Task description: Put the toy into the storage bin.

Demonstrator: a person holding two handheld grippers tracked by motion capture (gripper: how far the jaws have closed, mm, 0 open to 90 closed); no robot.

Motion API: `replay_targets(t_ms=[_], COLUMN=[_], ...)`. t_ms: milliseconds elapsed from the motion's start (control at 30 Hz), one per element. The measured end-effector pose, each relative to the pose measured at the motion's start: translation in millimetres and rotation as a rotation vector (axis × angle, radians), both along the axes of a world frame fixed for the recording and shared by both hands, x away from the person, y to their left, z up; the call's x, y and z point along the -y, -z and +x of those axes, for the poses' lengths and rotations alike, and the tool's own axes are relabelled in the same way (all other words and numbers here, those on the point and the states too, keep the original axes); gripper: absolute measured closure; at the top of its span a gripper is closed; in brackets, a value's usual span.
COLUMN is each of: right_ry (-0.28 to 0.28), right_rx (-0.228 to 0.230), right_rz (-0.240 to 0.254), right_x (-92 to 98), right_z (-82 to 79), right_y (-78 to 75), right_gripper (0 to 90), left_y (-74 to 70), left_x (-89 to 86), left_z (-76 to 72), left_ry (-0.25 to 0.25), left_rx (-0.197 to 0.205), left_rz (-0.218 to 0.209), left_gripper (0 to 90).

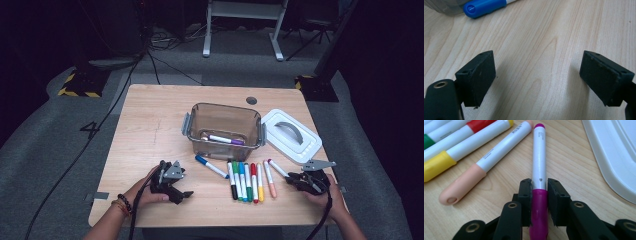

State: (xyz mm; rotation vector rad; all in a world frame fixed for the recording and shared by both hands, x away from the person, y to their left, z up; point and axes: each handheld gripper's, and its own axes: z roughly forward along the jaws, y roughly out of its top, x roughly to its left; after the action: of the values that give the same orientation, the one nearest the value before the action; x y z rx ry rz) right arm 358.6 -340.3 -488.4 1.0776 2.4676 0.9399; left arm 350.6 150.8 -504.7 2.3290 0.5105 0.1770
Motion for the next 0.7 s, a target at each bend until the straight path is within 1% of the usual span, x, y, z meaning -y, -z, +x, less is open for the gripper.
replay_targets(t_ms=[133,233,367,700], right_ry=[0.028,0.043,0.039,0.041], right_rx=[0.007,0.007,0.007,0.037], right_rz=[-0.012,-0.005,0.0,0.049], right_x=[-1.5,0.0,1.0,5.1], right_z=[1.9,2.8,2.9,4.4], right_y=[-0.4,-0.1,0.1,-9.1], right_gripper=[74.8,74.9,74.9,75.0], left_y=[0.0,0.0,0.0,0.0], left_x=[0.0,0.0,0.0,0.0], left_z=[0.0,0.1,0.1,0.1], left_ry=[0.0,0.0,0.0,0.0], left_rx=[0.0,0.0,0.0,0.0], left_rz=[0.0,0.0,0.0,0.0], left_gripper=[13.8,13.8,13.8,13.8])
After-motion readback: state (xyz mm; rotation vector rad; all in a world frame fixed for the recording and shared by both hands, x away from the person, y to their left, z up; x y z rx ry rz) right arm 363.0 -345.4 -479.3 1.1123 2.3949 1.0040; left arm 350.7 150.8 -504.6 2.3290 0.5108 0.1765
